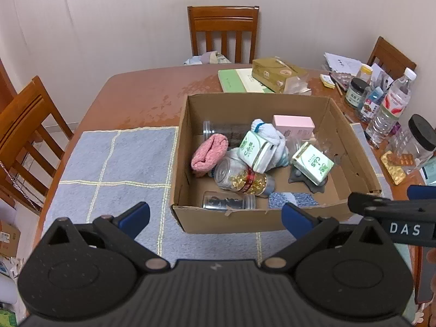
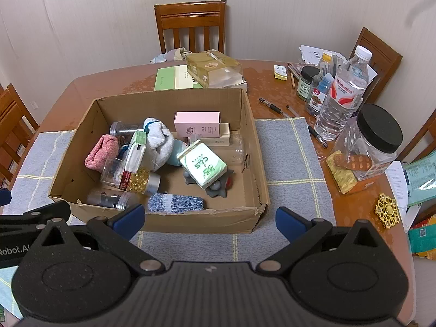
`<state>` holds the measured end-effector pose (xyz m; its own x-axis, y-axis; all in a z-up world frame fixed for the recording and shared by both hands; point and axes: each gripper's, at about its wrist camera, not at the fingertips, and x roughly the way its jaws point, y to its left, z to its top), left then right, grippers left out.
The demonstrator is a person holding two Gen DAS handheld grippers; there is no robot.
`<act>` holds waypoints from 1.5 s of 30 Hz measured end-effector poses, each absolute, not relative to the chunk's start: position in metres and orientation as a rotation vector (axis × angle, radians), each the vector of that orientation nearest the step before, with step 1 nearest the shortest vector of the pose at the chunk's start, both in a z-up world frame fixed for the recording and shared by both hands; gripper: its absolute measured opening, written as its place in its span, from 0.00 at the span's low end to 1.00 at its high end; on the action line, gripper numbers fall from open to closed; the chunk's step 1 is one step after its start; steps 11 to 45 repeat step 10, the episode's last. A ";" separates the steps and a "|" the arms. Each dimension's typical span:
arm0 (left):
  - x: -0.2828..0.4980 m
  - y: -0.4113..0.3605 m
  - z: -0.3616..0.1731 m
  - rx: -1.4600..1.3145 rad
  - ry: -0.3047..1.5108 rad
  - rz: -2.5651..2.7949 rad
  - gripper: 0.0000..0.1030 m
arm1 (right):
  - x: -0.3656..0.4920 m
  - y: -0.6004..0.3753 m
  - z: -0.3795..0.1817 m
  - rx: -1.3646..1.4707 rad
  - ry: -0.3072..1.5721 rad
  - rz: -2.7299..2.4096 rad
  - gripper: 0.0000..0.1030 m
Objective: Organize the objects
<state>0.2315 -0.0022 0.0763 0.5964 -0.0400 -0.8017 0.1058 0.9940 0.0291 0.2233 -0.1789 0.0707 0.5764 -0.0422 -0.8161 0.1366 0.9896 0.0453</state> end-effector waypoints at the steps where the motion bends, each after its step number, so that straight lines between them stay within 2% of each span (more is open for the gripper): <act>1: 0.232 -0.002 0.076 0.078 0.929 -0.082 0.99 | 0.223 -0.179 0.071 0.106 0.952 -0.105 1.00; 45: 0.233 -0.003 0.072 0.092 0.943 -0.067 0.99 | 0.224 -0.178 0.070 0.106 0.952 -0.108 1.00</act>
